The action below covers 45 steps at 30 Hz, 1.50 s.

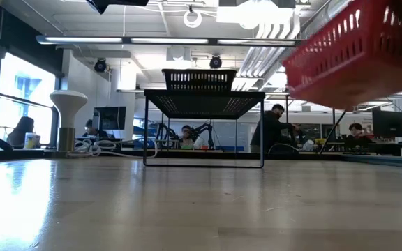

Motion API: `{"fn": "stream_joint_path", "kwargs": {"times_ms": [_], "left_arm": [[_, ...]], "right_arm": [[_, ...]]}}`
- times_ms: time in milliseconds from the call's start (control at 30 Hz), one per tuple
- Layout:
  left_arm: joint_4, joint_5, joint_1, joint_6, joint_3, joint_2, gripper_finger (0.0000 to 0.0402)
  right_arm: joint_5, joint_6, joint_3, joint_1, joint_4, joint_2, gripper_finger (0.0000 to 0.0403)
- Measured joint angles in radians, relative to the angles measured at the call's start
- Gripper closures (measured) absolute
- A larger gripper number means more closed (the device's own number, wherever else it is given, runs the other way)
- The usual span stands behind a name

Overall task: Pick & Place Office Desk Supplies
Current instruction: Put the red bin on the shelf

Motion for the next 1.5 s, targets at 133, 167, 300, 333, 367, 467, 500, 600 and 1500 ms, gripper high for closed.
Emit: {"fn": "stream_joint_path", "kwargs": {"times_ms": [133,167,300,333,367,467,500,600,1500], "left_arm": [[0.000,0.003,0.000,-0.002,0.000,0.000,0.0204],[0.000,0.012,0.000,-0.002,0.000,0.000,0.0204],[-0.001,0.061,0.000,-0.002,0.000,0.000,0.0204],[0.000,0.071,0.000,-0.002,0.000,0.000,0.0204],[-0.001,0.079,0.000,-0.002,0.000,0.000,0.0204],[0.000,0.128,0.000,-0.002,0.000,0.000,0.0204],[0.000,0.150,0.000,-0.002,0.000,0.000,0.0204],[0.000,0.229,0.000,-0.002,0.000,0.000,0.0204],[0.206,0.314,0.133,0.183,0.000,0.092,0.0204]], "right_arm": [[0.021,-0.198,0.048,0.001,0.002,0.000,0.0399],[0.027,-0.240,0.057,0.002,0.006,0.000,0.0399],[0.077,-0.395,0.076,-0.010,0.065,0.000,0.0399],[0.083,-0.439,0.078,-0.018,0.079,0.000,0.0399],[0.087,-0.492,0.081,-0.027,0.089,0.000,0.0399],[0.108,-0.653,0.090,-0.062,0.126,0.000,0.0399],[0.113,-0.707,0.091,-0.078,0.139,0.000,0.0399],[0.102,-0.864,0.091,-0.132,0.165,0.000,0.0399],[-0.138,-1.473,0.090,-0.529,0.313,0.000,0.0399]]}}
